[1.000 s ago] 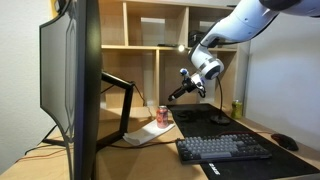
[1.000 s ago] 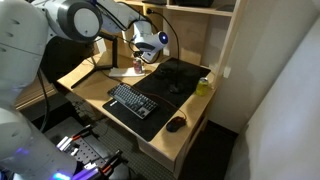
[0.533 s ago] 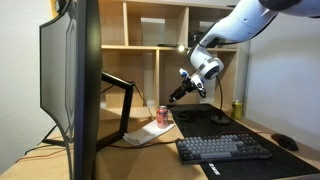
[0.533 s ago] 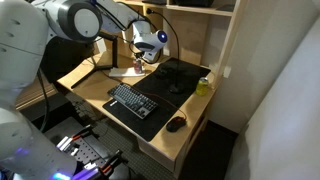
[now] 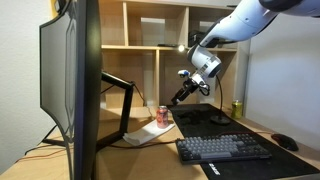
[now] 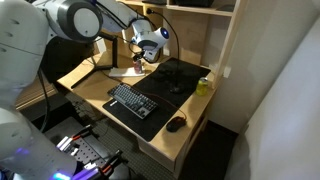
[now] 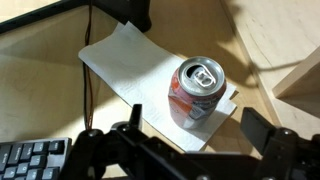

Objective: Put the pink can beside the yellow can

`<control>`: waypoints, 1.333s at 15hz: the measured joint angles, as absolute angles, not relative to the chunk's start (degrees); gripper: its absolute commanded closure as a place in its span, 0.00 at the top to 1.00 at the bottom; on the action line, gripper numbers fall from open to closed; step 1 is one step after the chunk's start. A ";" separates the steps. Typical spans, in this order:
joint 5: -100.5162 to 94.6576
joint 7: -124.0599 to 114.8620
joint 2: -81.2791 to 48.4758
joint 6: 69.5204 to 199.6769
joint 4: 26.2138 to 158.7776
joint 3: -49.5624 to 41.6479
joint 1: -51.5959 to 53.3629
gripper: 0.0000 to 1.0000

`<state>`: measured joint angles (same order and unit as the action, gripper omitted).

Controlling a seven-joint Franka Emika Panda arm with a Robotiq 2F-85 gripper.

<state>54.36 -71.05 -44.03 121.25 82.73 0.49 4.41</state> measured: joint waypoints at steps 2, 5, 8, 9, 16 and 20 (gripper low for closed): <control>54.39 -71.18 -44.03 121.39 82.74 0.56 4.41 1.00; 55.51 -70.25 -44.08 122.31 82.74 1.10 4.26 1.00; 57.58 -67.43 -44.19 123.15 82.74 1.96 3.98 1.00; 57.81 -66.77 -44.20 122.98 82.74 2.14 3.90 1.00; 61.35 -55.53 -43.49 116.16 83.79 4.92 2.08 1.00; 64.32 -51.54 -38.88 114.46 88.35 6.92 3.50 1.00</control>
<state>64.32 -51.54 -38.88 114.46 88.35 6.92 3.50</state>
